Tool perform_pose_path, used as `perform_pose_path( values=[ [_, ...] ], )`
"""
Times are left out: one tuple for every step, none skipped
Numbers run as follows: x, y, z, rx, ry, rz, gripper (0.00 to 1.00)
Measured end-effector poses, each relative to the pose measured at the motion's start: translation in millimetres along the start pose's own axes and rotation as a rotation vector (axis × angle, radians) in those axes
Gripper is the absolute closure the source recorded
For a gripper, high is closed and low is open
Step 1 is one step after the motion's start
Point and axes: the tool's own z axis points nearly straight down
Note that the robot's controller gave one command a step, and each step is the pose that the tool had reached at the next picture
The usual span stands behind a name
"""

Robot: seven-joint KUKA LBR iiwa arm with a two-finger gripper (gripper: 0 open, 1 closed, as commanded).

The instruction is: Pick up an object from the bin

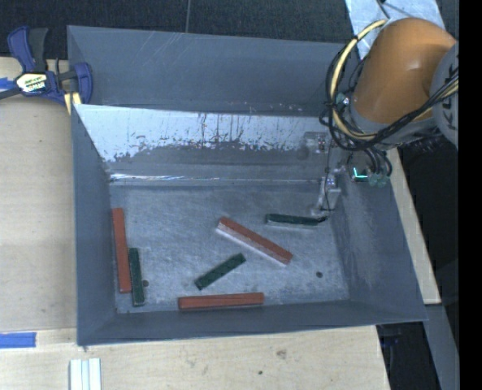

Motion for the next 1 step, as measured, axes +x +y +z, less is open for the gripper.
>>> perform_pose_path(
  values=[
    [7.8,24.6,121.4,0.000,-0.002,-0.491,0.00]
  ],
)
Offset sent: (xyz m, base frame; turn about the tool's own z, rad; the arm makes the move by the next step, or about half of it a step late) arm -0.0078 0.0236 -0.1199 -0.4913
